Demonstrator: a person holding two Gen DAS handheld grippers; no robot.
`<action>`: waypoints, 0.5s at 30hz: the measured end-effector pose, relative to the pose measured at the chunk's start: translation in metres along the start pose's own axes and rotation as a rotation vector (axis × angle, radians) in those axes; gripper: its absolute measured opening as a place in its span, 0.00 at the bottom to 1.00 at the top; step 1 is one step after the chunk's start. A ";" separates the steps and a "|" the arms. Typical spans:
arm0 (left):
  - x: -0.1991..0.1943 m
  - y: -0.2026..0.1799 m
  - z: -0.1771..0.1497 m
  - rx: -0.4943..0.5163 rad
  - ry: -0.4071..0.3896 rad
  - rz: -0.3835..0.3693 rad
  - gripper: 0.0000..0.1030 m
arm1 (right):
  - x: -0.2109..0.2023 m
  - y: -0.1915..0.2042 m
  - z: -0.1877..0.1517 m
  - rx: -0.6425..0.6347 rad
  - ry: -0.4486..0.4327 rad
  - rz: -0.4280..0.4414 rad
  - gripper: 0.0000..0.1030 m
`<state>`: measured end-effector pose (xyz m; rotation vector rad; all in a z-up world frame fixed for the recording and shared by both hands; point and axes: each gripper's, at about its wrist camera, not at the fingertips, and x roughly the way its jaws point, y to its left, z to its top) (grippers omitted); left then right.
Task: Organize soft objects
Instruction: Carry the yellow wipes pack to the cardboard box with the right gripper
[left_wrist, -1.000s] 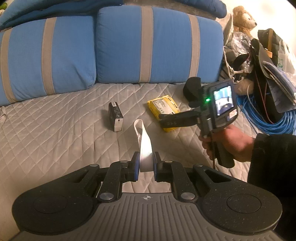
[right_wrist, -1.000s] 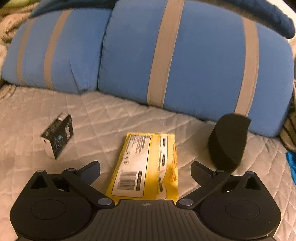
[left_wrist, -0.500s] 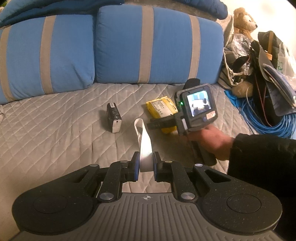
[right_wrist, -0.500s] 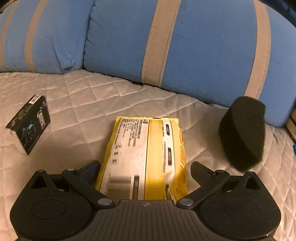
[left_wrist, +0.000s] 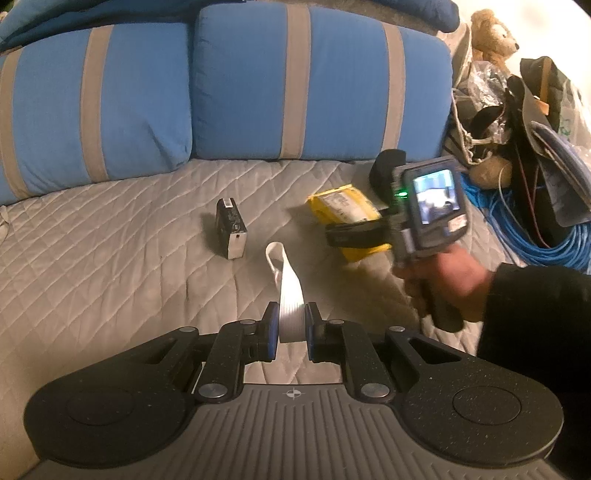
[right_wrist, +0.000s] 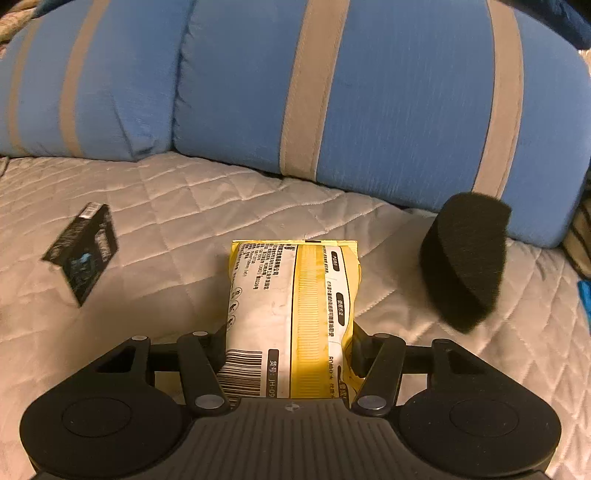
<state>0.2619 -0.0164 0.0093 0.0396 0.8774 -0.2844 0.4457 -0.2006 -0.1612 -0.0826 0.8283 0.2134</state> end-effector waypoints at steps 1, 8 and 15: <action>0.001 0.000 0.000 -0.002 0.000 0.003 0.14 | -0.008 0.000 0.000 -0.004 -0.005 0.004 0.58; 0.008 -0.005 -0.003 0.007 0.015 0.023 0.14 | -0.055 0.002 0.000 -0.066 -0.005 0.017 0.58; 0.006 -0.013 -0.006 0.005 0.007 0.016 0.14 | -0.110 0.000 -0.009 -0.059 -0.001 0.028 0.58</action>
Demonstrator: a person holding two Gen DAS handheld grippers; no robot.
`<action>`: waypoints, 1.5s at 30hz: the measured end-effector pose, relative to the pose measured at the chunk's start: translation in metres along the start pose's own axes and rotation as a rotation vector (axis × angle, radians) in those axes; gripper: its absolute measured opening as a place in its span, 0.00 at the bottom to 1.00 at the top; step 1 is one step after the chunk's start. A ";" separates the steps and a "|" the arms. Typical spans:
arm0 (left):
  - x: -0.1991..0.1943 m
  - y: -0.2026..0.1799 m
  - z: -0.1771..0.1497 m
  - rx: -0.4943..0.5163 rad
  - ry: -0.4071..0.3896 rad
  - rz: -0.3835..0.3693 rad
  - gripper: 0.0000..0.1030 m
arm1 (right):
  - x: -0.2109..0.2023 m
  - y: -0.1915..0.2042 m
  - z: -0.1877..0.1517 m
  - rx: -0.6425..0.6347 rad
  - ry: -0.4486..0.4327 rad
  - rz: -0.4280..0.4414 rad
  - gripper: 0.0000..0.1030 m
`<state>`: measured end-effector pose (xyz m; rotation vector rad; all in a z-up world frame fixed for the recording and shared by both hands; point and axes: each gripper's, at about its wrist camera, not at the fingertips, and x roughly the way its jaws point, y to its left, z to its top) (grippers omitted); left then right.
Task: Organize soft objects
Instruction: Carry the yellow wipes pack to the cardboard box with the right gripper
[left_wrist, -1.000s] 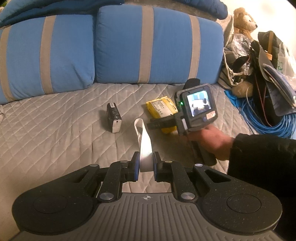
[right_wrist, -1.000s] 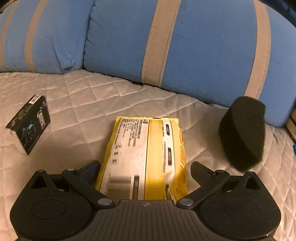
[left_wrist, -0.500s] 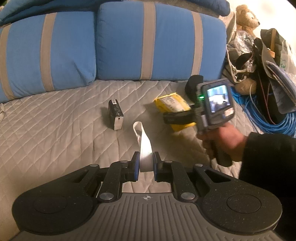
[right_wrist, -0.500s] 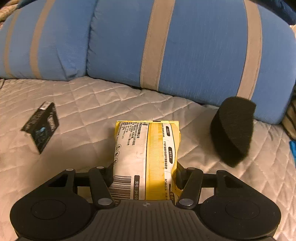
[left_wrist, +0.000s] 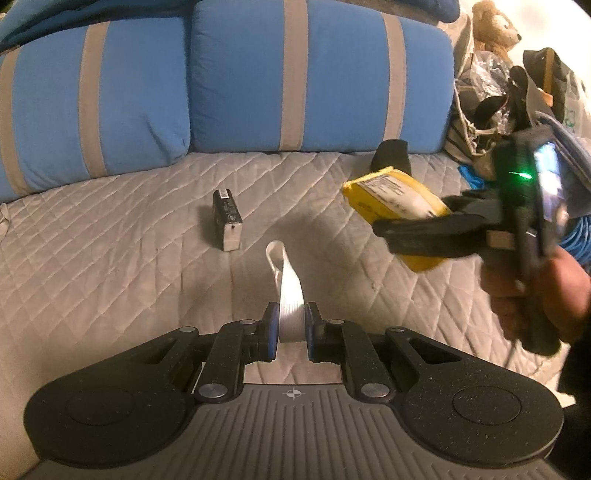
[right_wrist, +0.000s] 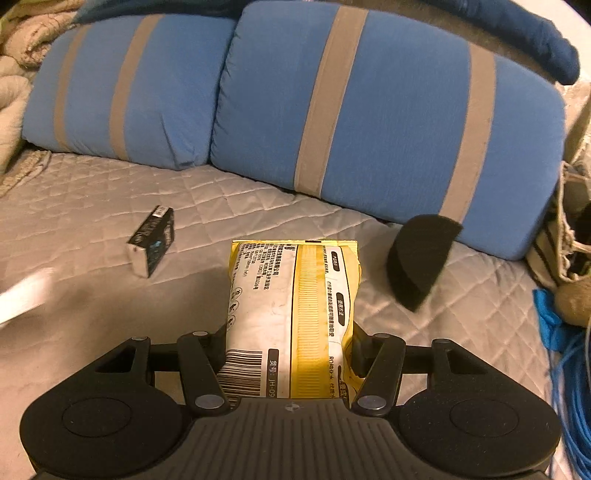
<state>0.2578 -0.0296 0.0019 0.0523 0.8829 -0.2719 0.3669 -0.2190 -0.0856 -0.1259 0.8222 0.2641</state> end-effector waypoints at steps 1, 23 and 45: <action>-0.001 -0.002 -0.001 0.000 -0.004 -0.007 0.14 | -0.010 0.000 -0.003 0.003 -0.001 0.000 0.58; -0.048 -0.047 -0.057 0.030 -0.029 -0.070 0.14 | -0.154 0.008 -0.081 0.045 -0.004 0.063 0.58; -0.095 -0.077 -0.151 0.072 0.112 -0.203 0.14 | -0.243 0.030 -0.131 0.120 -0.035 0.090 0.58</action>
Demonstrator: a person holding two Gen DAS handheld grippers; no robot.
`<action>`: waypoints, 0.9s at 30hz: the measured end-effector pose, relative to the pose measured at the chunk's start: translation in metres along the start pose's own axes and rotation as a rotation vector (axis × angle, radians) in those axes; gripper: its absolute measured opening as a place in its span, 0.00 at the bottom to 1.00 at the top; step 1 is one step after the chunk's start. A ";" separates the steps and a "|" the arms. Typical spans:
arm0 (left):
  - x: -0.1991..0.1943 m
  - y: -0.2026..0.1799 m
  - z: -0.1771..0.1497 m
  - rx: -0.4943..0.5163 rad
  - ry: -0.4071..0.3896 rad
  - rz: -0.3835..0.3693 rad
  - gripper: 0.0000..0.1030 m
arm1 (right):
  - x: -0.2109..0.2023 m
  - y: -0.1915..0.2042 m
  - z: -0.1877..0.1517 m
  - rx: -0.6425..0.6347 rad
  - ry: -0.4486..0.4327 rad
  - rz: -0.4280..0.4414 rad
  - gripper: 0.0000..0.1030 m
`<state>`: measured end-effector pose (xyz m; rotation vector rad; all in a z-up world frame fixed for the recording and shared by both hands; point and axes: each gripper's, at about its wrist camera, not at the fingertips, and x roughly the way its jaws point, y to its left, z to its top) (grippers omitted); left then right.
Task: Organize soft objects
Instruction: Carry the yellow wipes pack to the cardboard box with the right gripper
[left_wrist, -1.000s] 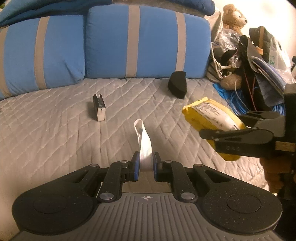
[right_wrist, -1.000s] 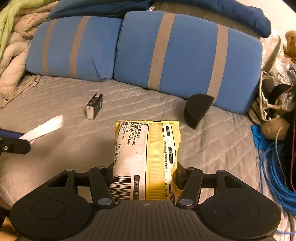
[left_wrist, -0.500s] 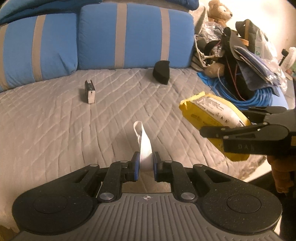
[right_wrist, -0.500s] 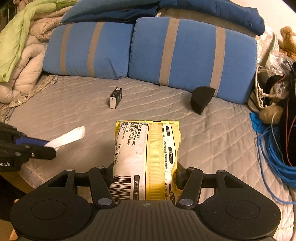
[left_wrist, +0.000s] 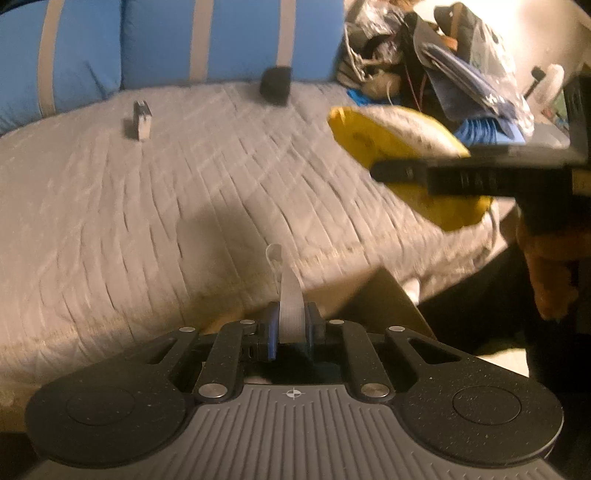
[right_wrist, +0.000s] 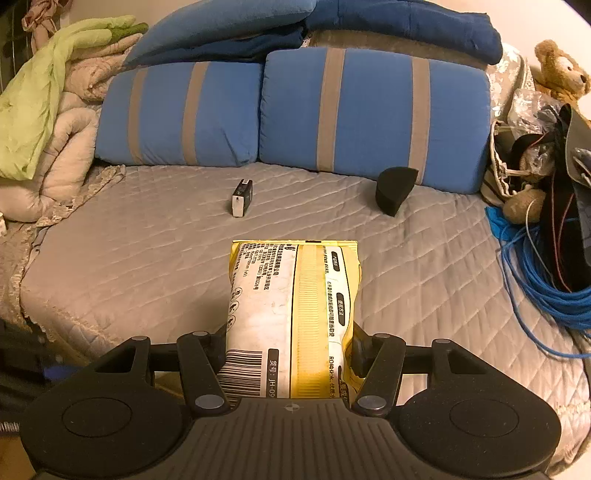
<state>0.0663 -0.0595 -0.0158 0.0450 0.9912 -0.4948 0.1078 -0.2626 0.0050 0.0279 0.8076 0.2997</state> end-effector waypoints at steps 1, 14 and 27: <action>0.000 -0.002 -0.004 0.000 0.012 0.002 0.14 | -0.003 0.001 -0.002 0.001 0.000 -0.001 0.58; -0.028 0.013 -0.026 -0.143 -0.004 0.078 0.47 | -0.029 0.015 -0.030 0.009 0.059 0.020 0.58; -0.045 0.031 -0.024 -0.263 -0.080 0.199 0.47 | -0.024 0.056 -0.051 -0.054 0.176 0.083 0.59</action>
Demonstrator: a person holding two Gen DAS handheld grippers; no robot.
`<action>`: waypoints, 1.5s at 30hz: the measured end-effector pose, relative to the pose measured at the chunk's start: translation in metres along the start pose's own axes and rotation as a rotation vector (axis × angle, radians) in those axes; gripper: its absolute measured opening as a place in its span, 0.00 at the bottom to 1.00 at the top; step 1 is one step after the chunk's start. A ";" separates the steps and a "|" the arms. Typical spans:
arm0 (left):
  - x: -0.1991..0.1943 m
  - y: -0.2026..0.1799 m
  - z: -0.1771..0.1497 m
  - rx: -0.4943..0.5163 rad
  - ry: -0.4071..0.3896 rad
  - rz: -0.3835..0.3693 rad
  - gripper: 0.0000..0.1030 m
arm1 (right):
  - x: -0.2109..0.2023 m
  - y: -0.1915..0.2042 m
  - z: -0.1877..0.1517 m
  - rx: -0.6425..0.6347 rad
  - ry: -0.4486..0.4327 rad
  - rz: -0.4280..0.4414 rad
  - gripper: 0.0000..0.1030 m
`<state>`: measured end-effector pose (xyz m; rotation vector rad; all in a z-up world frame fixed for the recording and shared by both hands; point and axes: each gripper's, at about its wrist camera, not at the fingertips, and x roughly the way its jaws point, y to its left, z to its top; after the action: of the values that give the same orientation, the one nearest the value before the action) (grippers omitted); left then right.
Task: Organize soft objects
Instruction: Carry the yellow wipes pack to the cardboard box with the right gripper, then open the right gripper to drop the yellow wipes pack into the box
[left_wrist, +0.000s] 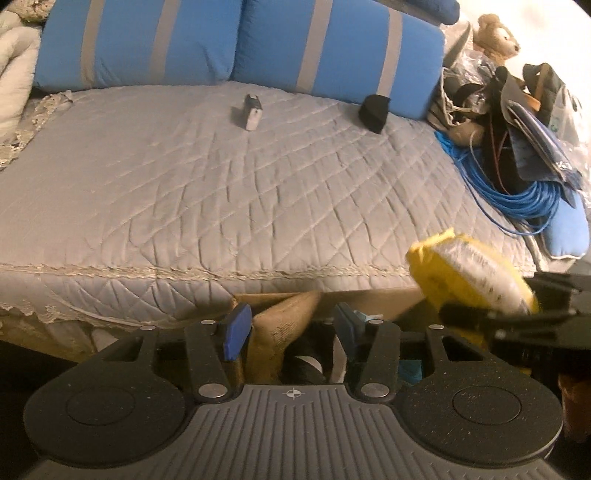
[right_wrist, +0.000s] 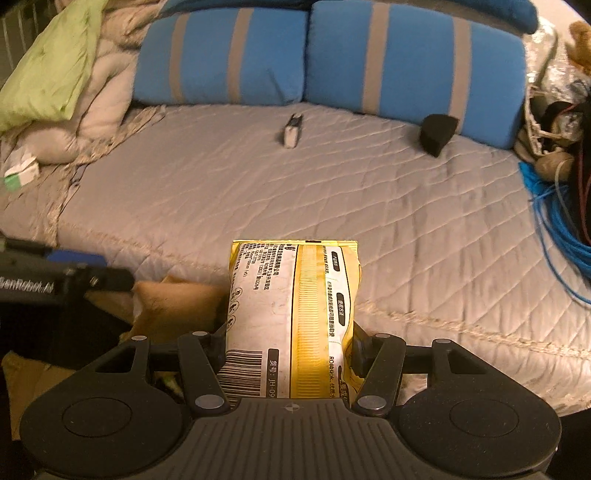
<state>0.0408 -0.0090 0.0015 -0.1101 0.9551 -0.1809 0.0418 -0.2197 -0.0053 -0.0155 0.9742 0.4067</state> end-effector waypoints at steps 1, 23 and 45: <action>-0.001 0.001 0.000 -0.002 -0.003 0.005 0.47 | 0.001 0.004 -0.001 -0.007 0.007 0.008 0.59; -0.006 0.024 0.000 -0.067 -0.013 0.064 0.47 | 0.018 0.035 0.001 -0.064 0.062 0.055 0.98; 0.014 -0.009 0.007 0.030 0.050 0.056 0.47 | 0.013 -0.011 -0.007 0.095 0.083 -0.074 1.00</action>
<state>0.0529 -0.0200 -0.0043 -0.0514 1.0035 -0.1467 0.0467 -0.2271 -0.0214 0.0175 1.0708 0.2935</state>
